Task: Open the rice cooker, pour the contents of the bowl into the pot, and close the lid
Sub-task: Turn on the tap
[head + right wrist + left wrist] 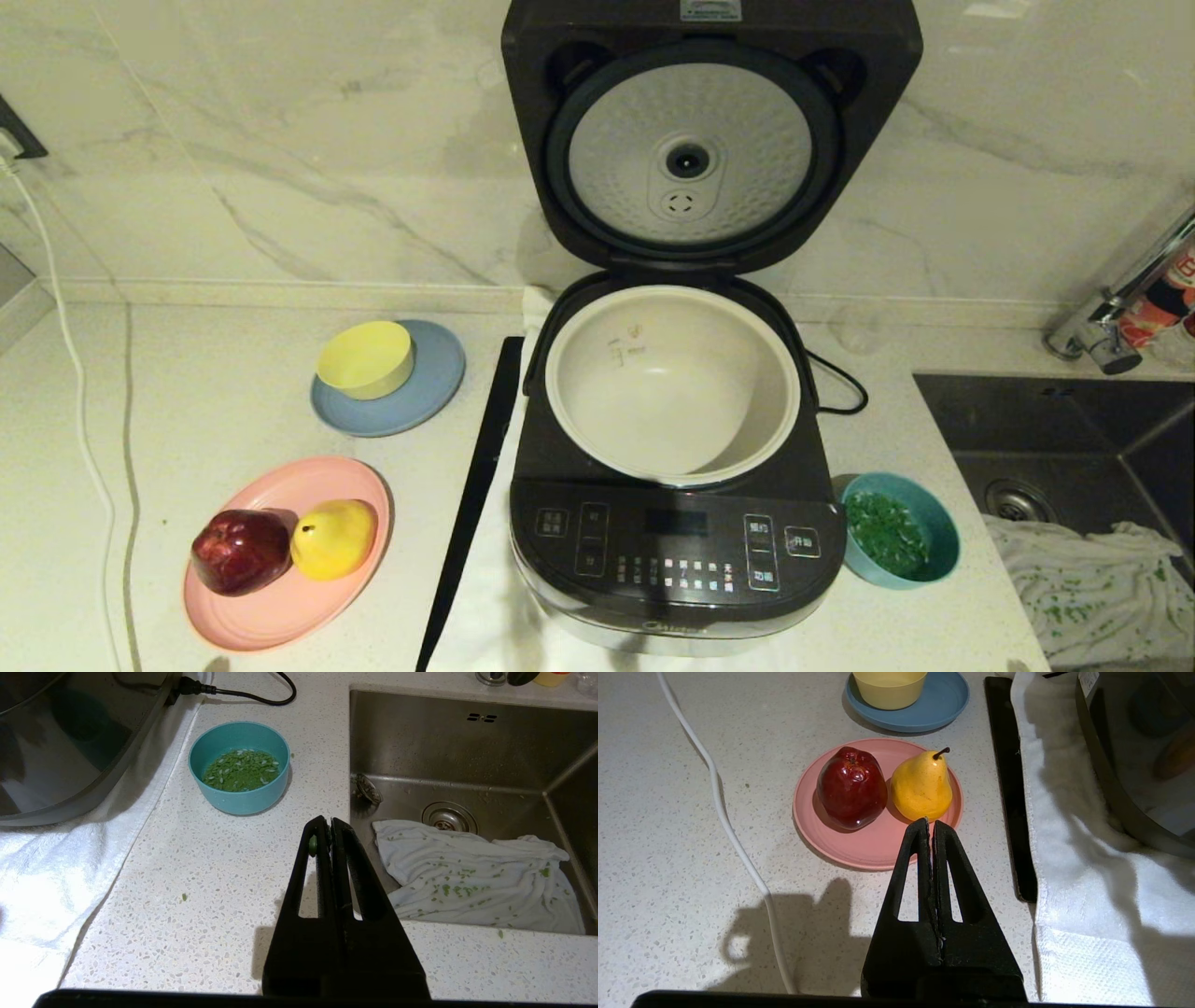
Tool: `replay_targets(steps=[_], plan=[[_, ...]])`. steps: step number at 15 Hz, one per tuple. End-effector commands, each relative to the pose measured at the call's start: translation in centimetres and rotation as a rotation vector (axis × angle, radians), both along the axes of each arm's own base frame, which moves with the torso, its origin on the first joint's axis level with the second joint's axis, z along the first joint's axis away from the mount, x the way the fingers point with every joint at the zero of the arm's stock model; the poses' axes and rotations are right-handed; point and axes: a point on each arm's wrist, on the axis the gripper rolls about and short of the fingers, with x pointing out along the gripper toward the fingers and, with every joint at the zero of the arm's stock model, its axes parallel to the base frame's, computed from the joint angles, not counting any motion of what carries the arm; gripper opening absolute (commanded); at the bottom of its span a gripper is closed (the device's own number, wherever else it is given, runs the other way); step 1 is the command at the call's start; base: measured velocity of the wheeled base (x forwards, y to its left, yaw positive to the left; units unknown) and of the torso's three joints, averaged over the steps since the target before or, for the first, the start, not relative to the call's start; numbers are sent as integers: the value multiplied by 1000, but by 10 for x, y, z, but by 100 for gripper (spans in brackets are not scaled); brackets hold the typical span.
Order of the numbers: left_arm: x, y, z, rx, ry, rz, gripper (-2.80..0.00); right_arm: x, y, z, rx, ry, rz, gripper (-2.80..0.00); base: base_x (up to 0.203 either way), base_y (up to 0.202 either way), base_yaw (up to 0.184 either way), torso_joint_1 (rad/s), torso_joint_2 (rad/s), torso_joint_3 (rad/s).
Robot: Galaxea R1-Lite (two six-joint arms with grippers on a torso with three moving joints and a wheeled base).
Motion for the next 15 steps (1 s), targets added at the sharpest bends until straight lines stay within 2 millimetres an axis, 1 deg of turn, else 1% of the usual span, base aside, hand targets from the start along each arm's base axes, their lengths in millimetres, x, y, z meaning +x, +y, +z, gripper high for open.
replay_targets(steps=[1,15], plan=[[0,0,-1,-1,2,1,-280,0,0,0,0,0,1,-280,0,0,0,0,0,0],[0,0,-1,0,2,1,-280,0,0,0,-15,5,1,-280,0,0,0,0,0,0]])
